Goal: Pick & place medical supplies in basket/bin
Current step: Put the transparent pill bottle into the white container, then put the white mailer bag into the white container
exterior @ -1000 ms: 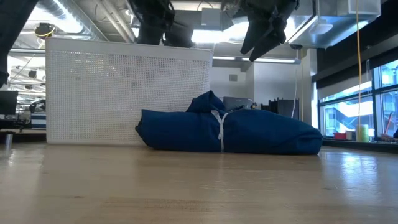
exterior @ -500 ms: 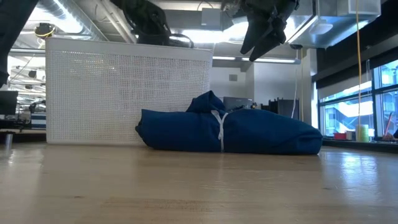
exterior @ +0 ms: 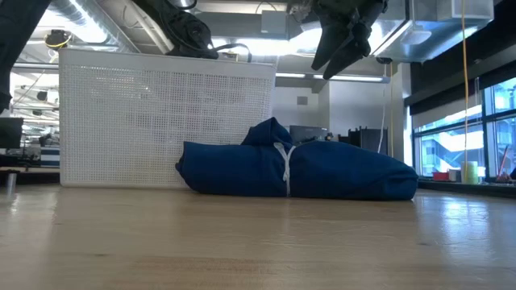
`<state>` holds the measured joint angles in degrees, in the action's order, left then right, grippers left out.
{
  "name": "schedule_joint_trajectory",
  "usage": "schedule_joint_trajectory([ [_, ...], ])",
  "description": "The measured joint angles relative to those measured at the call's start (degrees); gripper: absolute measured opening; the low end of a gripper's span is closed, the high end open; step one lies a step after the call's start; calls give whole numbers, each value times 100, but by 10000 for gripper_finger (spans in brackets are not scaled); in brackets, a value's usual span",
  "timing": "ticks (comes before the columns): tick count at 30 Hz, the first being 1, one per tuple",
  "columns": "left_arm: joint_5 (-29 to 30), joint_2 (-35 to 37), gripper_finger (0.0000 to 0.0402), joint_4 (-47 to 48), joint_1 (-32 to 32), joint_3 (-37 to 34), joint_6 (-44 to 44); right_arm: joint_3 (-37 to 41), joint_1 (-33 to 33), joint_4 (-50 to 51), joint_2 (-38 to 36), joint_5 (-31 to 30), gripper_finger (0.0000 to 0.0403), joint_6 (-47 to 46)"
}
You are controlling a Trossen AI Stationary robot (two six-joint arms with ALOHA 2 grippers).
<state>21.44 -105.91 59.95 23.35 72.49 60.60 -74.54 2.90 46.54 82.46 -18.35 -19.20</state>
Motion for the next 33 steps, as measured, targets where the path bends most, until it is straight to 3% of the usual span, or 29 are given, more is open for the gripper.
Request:
schedule_joint_trajectory([
  [12, 61, 0, 182, -460, -316, 0, 253, 0, 0, 2, 0, 0, 310, -2],
  [17, 334, 0, 192, -453, -446, 0, 171, 0, 0, 2, 0, 0, 310, -2],
  [24, 1203, 0, 191, -398, -569, 10, 168, 0, 0, 2, 0, 0, 310, -2],
  [33, 1361, 0, 190, 258, -566, 529, -7, 0, 0, 11, 0, 0, 310, -2],
])
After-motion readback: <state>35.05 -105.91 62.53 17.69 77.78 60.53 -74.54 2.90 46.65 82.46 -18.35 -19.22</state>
